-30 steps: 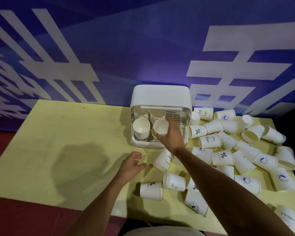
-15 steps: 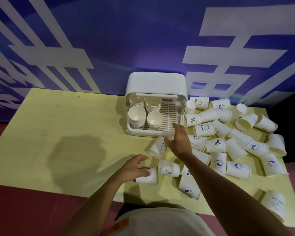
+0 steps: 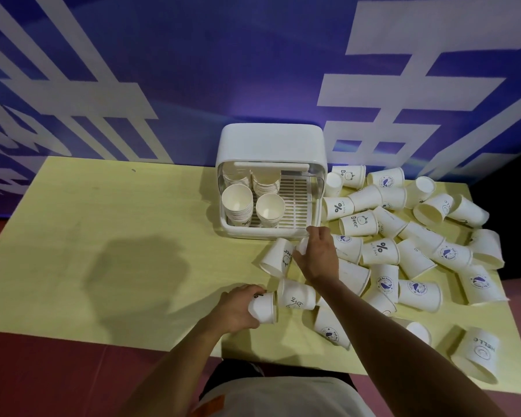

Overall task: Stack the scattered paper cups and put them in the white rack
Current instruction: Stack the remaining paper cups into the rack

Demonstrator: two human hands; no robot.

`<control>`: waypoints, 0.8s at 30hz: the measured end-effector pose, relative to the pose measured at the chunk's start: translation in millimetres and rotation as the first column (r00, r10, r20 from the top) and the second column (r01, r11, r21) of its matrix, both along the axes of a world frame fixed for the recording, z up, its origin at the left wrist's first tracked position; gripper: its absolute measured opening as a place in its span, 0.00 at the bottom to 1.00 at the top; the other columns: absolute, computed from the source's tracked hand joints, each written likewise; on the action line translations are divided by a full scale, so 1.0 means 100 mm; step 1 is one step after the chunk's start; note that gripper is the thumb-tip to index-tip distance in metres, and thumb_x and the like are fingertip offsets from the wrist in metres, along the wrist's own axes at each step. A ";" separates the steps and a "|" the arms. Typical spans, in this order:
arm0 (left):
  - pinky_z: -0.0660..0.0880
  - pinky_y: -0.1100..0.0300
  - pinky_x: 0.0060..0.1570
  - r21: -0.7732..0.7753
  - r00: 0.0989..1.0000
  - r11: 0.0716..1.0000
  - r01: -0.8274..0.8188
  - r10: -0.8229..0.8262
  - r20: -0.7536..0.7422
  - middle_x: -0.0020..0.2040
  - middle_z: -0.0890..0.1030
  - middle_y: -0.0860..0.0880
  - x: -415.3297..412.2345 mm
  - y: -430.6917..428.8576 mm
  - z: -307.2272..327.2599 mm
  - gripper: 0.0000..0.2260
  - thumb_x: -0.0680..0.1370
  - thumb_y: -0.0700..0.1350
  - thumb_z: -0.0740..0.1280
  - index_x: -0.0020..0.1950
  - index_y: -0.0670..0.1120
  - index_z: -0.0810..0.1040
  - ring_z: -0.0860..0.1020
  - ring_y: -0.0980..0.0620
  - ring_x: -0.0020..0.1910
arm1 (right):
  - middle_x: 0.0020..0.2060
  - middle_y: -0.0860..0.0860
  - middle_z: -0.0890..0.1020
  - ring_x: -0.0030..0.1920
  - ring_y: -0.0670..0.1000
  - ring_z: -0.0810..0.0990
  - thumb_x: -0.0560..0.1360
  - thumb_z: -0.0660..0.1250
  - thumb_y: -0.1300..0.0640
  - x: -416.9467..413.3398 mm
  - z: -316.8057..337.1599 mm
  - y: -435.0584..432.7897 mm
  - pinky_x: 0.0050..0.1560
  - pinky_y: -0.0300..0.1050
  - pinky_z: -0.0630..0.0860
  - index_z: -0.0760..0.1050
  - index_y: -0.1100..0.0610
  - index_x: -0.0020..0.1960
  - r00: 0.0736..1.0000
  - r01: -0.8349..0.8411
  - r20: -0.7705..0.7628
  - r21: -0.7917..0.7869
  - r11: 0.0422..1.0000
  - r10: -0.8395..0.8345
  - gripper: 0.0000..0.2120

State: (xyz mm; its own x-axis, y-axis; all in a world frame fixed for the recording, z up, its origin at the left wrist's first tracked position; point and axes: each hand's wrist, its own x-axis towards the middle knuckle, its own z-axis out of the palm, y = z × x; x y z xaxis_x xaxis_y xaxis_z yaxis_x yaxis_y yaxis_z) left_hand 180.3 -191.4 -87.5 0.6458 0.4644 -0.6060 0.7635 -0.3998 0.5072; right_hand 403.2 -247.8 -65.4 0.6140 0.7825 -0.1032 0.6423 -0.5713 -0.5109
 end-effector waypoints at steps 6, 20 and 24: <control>0.72 0.52 0.64 -0.129 0.974 0.974 -0.186 0.200 0.106 0.62 0.76 0.58 -0.09 0.10 0.03 0.33 0.65 0.50 0.76 0.69 0.56 0.72 0.75 0.54 0.61 | 0.59 0.57 0.74 0.58 0.56 0.74 0.74 0.72 0.54 -0.02 -0.04 -0.07 0.55 0.53 0.78 0.67 0.60 0.69 0.999 0.036 -0.038 -0.066 0.997 -0.039 0.27; 0.73 0.59 0.51 -0.145 0.753 0.802 -0.580 0.595 0.282 0.57 0.76 0.53 0.07 0.40 0.22 0.27 0.67 0.49 0.79 0.63 0.50 0.75 0.77 0.53 0.54 | 0.48 0.47 0.78 0.47 0.49 0.77 0.70 0.69 0.33 0.21 0.15 -0.22 0.45 0.46 0.74 0.72 0.48 0.56 0.983 0.039 -0.180 0.052 0.998 -0.029 0.24; 0.75 0.60 0.43 -0.178 0.725 0.778 -0.602 0.626 0.286 0.53 0.79 0.56 0.08 0.43 0.32 0.22 0.69 0.53 0.78 0.59 0.54 0.75 0.79 0.56 0.50 | 0.46 0.46 0.82 0.47 0.49 0.80 0.67 0.71 0.32 0.27 0.23 -0.20 0.49 0.50 0.79 0.73 0.50 0.54 0.934 0.093 -0.354 0.081 0.992 -0.059 0.26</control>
State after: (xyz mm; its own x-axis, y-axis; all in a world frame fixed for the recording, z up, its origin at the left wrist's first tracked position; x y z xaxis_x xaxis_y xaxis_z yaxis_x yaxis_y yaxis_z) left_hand 188.8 -148.8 -55.8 0.3913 0.7920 -0.4686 0.6250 0.1451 0.7671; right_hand 430.0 -267.5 -42.3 0.6101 0.7517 -0.2503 0.3696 -0.5495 -0.7493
